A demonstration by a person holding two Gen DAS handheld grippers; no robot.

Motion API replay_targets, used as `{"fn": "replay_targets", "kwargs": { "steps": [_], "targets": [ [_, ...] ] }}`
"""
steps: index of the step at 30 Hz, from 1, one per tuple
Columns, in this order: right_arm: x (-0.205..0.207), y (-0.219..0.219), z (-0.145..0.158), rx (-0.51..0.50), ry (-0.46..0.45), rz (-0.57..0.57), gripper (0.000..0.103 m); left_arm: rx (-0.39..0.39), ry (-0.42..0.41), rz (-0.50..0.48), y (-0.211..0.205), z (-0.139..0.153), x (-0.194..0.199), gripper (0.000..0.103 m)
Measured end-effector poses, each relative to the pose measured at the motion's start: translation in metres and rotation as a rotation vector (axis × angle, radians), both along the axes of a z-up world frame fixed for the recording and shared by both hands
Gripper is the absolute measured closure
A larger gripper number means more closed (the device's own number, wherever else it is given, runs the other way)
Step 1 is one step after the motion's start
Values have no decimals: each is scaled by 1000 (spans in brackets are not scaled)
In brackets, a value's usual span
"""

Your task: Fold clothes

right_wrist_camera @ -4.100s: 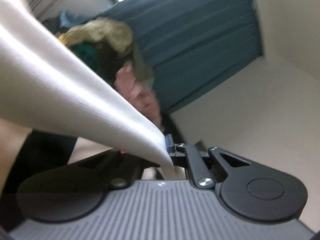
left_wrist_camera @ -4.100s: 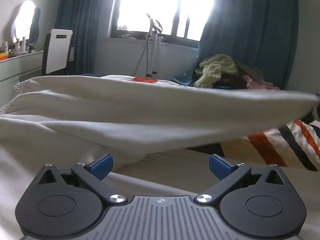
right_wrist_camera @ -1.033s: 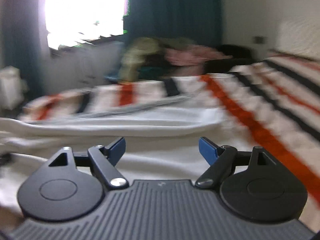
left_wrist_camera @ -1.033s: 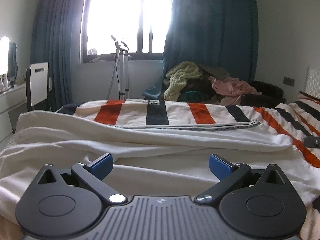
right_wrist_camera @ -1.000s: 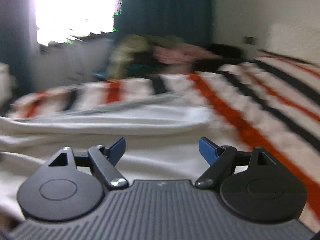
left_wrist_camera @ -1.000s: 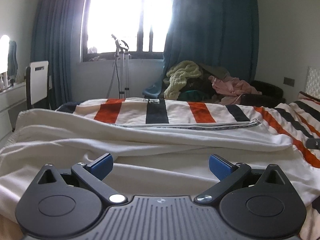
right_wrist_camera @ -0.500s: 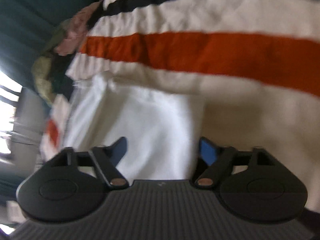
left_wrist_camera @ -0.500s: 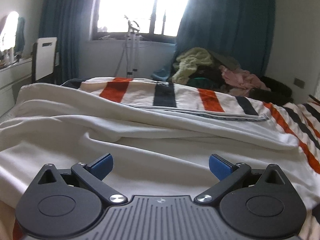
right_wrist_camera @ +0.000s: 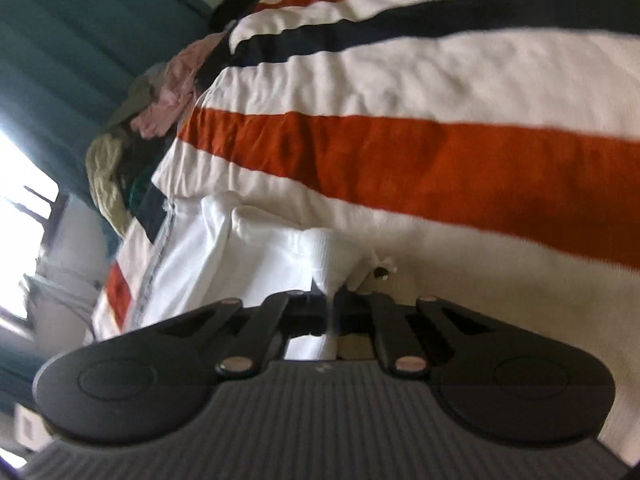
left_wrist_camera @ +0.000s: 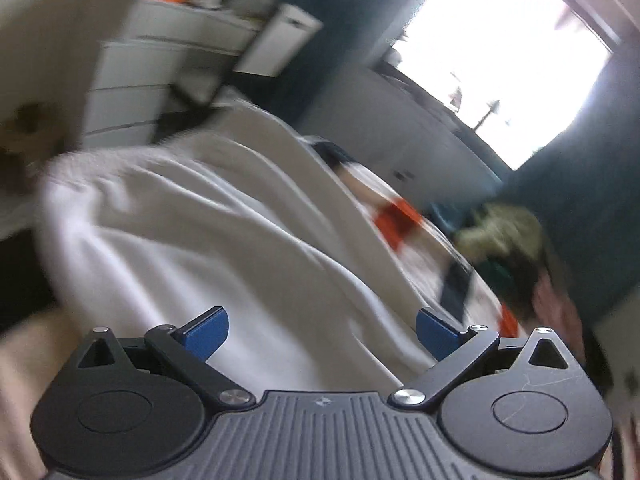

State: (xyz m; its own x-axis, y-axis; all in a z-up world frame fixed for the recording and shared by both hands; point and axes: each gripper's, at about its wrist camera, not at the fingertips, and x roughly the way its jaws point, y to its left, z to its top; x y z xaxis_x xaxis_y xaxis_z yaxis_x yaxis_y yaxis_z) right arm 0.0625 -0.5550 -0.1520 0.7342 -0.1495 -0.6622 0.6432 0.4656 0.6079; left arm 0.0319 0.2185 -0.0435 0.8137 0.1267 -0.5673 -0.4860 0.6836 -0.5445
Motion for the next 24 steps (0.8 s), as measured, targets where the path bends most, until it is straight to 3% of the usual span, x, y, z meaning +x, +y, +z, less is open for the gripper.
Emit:
{"fn": "replay_targets", "kwargs": {
  "steps": [8, 11, 14, 16, 19, 21, 24],
  "targets": [
    [-14, -9, -1, 86, -53, -37, 97, -280, 49, 334, 86, -36, -38, 4],
    [-19, -10, -4, 99, -32, -49, 97, -379, 93, 380, 108, -58, -30, 4],
    [-21, -12, -12, 137, -12, -65, 97, -423, 122, 382, 121, -71, -16, 0],
    [-22, -12, -13, 154, -14, -73, 97, -420, 80, 342, 125, -70, -12, 1],
    [-24, -11, -12, 155, -30, -77, 97, -463, -41, 305, 129, -72, -16, 20],
    [-25, -10, -10, 152, -49, -82, 97, -502, -46, 341, 135, -80, -15, 24],
    [-23, -11, -10, 151, -66, -86, 97, -560, -53, 396, 143, -93, -14, 44]
  ]
}}
